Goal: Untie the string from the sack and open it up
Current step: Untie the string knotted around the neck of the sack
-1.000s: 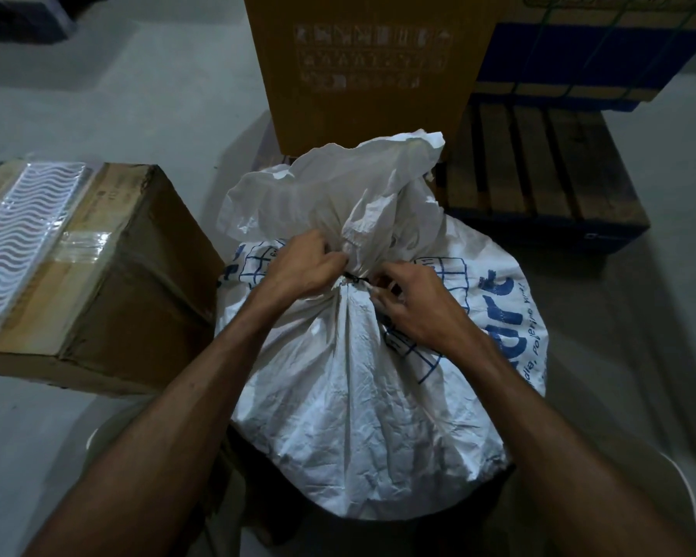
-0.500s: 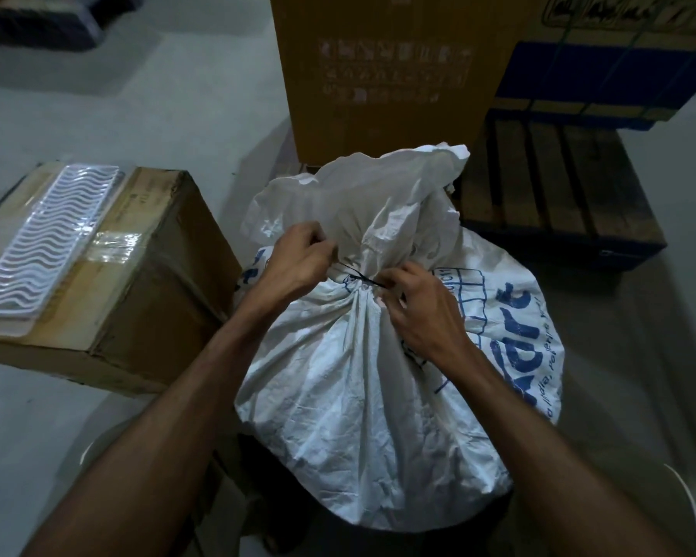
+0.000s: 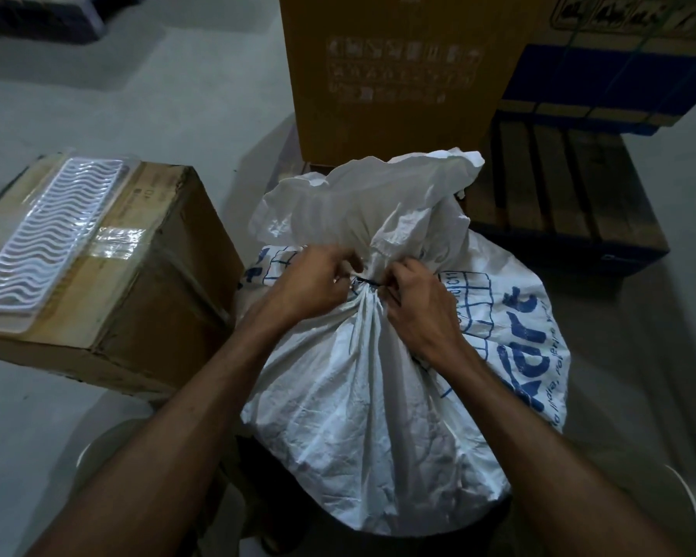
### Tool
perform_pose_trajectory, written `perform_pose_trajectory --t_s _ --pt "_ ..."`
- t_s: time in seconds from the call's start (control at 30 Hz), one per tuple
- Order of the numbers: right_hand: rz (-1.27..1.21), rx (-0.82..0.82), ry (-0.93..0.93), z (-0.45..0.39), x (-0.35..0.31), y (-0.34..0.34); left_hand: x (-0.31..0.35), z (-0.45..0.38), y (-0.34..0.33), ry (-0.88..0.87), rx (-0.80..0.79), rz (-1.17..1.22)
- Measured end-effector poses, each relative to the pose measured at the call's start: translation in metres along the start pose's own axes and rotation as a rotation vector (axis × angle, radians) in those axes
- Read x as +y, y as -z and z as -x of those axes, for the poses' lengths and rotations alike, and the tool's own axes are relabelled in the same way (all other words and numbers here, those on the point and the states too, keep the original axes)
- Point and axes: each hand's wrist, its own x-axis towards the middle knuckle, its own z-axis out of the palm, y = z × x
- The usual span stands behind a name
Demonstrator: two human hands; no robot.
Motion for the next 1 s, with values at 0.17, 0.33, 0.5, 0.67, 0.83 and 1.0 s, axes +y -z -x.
perform_pose_trajectory --t_s 0.17,0.33,0.5,0.67,0.83,1.0 --pt "-0.032 -0.004 -0.006 0.003 0.003 0.001 0.009 -0.006 -0.014 -0.089 -0.015 -0.142" --pt "-0.065 -0.061 -0.017 0.001 0.012 -0.003 0.01 -0.007 -0.019 -0.095 0.014 -0.123" --pt "-0.214 -0.068 -0.022 -0.003 0.02 0.001 0.017 -0.009 -0.015 -0.114 0.032 -0.157" --pt "-0.427 -0.074 -0.077 -0.002 0.027 0.008 0.019 -0.006 -0.009 -0.18 0.027 -0.078" --pt "-0.614 -0.063 -0.138 -0.001 0.031 0.009 0.017 -0.012 -0.003 -0.153 -0.034 0.049" --pt "-0.764 -0.097 -0.225 -0.004 0.035 0.005 0.022 -0.013 -0.015 -0.273 0.056 -0.169"
